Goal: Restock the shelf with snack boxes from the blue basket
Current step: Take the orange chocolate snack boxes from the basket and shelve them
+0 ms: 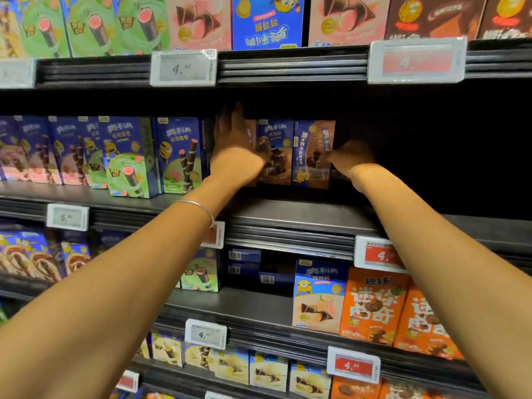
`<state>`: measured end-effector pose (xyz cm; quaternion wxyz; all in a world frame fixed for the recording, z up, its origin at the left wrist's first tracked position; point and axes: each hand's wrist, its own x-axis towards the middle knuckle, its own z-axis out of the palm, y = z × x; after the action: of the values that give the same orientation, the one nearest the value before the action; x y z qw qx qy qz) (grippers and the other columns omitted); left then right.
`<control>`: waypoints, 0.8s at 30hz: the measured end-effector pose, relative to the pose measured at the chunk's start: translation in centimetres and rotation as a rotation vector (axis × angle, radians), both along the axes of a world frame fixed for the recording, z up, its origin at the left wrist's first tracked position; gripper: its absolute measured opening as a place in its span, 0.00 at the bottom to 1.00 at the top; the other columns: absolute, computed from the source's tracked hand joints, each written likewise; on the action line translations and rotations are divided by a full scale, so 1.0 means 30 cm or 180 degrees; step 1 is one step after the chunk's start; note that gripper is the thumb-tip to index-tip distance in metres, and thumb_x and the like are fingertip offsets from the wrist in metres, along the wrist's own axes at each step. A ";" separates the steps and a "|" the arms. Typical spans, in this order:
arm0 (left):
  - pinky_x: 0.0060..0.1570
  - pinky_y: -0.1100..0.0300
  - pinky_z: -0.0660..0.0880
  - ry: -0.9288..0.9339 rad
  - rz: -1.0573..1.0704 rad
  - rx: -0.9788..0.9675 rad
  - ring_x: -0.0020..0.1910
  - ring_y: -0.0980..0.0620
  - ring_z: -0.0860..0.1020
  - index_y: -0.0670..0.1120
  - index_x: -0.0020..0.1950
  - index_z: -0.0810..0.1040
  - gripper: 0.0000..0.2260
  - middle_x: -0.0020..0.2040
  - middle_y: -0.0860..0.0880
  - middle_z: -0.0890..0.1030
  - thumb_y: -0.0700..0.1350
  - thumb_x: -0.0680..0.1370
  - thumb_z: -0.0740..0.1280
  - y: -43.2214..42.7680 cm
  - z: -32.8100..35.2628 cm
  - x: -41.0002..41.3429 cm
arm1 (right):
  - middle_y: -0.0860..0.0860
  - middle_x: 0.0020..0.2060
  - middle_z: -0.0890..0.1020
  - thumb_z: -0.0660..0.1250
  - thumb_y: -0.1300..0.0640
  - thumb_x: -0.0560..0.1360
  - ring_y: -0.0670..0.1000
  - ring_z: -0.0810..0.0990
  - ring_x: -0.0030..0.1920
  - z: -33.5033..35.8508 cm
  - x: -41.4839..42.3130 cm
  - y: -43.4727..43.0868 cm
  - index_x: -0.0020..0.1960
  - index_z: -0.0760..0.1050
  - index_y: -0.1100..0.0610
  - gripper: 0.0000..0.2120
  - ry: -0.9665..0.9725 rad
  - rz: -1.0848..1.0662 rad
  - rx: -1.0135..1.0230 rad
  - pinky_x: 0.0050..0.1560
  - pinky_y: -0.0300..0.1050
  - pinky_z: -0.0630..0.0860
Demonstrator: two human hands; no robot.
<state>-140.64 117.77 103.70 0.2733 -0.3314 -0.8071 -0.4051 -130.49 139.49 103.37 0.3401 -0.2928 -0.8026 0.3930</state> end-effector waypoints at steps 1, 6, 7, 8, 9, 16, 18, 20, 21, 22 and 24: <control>0.76 0.47 0.69 -0.0130 -0.0210 0.0290 0.79 0.42 0.66 0.49 0.86 0.55 0.41 0.81 0.41 0.64 0.46 0.78 0.73 -0.029 0.001 0.018 | 0.51 0.49 0.80 0.76 0.49 0.73 0.51 0.78 0.43 0.020 0.020 -0.021 0.58 0.78 0.54 0.17 0.0136 0.0001 -0.0155 0.35 0.42 0.71; 0.61 0.63 0.80 -0.0666 -0.1055 0.1537 0.61 0.61 0.80 0.45 0.79 0.70 0.28 0.67 0.48 0.80 0.45 0.80 0.74 -0.247 -0.033 0.149 | 0.52 0.54 0.83 0.70 0.53 0.77 0.51 0.82 0.54 0.029 0.174 -0.236 0.57 0.76 0.53 0.10 0.1068 0.0365 -0.0939 0.55 0.53 0.82; 0.66 0.54 0.79 -0.0811 -0.1201 0.1682 0.65 0.54 0.80 0.44 0.77 0.72 0.26 0.69 0.47 0.79 0.45 0.81 0.73 -0.297 -0.059 0.172 | 0.51 0.54 0.83 0.70 0.53 0.77 0.49 0.82 0.54 0.017 0.219 -0.305 0.56 0.76 0.52 0.10 0.1201 0.0516 -0.0922 0.56 0.53 0.82; 0.65 0.51 0.80 -0.0967 -0.1340 0.1813 0.66 0.52 0.80 0.45 0.76 0.73 0.24 0.69 0.46 0.80 0.45 0.81 0.73 -0.354 -0.092 0.196 | 0.49 0.54 0.83 0.71 0.51 0.76 0.48 0.83 0.55 0.002 0.267 -0.378 0.57 0.76 0.51 0.11 0.1268 0.0657 -0.0871 0.56 0.51 0.82; 0.61 0.52 0.82 -0.1123 -0.1493 0.1946 0.65 0.53 0.81 0.47 0.75 0.74 0.22 0.67 0.46 0.81 0.46 0.81 0.73 -0.413 -0.129 0.222 | 0.48 0.55 0.84 0.71 0.50 0.76 0.47 0.83 0.56 -0.020 0.316 -0.458 0.58 0.78 0.50 0.12 0.1316 0.0791 -0.0847 0.56 0.50 0.82; 0.44 0.57 0.83 -0.2288 -0.2012 0.2353 0.55 0.47 0.86 0.53 0.61 0.77 0.12 0.53 0.50 0.87 0.56 0.82 0.63 -0.860 -0.664 0.302 | 0.52 0.55 0.87 0.67 0.48 0.76 0.54 0.86 0.56 -0.536 0.541 -0.979 0.62 0.77 0.55 0.18 0.1065 0.1178 -0.1823 0.57 0.53 0.82; 0.41 0.58 0.81 -0.2891 -0.1597 0.1980 0.50 0.51 0.86 0.52 0.59 0.78 0.10 0.51 0.50 0.87 0.55 0.83 0.63 -0.967 -0.933 0.325 | 0.52 0.54 0.87 0.67 0.50 0.78 0.53 0.87 0.54 -0.770 0.570 -1.097 0.62 0.77 0.56 0.16 0.0505 0.0896 -0.2147 0.54 0.51 0.82; 0.37 0.60 0.79 -0.3535 -0.1075 0.1553 0.43 0.55 0.85 0.49 0.59 0.80 0.09 0.51 0.49 0.86 0.51 0.85 0.64 -1.080 -1.204 0.377 | 0.54 0.53 0.87 0.67 0.54 0.80 0.52 0.87 0.51 -1.006 0.613 -1.199 0.61 0.78 0.56 0.12 -0.0082 0.0554 -0.2519 0.52 0.52 0.81; 0.34 0.61 0.78 -0.3866 -0.0841 0.1410 0.40 0.57 0.84 0.47 0.58 0.80 0.09 0.51 0.48 0.85 0.51 0.86 0.64 -1.135 -1.323 0.410 | 0.53 0.53 0.87 0.67 0.54 0.80 0.52 0.87 0.50 -1.113 0.637 -1.241 0.59 0.79 0.55 0.10 -0.0362 0.0409 -0.2654 0.52 0.53 0.80; 0.33 0.61 0.77 -0.4197 -0.0633 0.1293 0.39 0.57 0.83 0.48 0.56 0.79 0.09 0.50 0.47 0.84 0.51 0.87 0.64 -1.193 -1.428 0.450 | 0.52 0.52 0.87 0.67 0.54 0.80 0.51 0.86 0.50 -1.215 0.665 -1.283 0.57 0.79 0.54 0.07 -0.0623 0.0311 -0.2769 0.52 0.51 0.80; 0.37 0.58 0.77 -0.4728 -0.0292 0.1095 0.43 0.53 0.83 0.50 0.50 0.79 0.10 0.48 0.48 0.84 0.52 0.87 0.62 -1.292 -1.597 0.538 | 0.53 0.54 0.87 0.67 0.53 0.81 0.51 0.86 0.50 -1.400 0.721 -1.359 0.52 0.79 0.52 0.03 -0.0998 0.0099 -0.3027 0.52 0.48 0.77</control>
<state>-124.49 79.00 55.78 -0.3107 0.0422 -0.6899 -0.6525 -108.85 98.71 61.38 0.0384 -0.4590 -0.5803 0.6716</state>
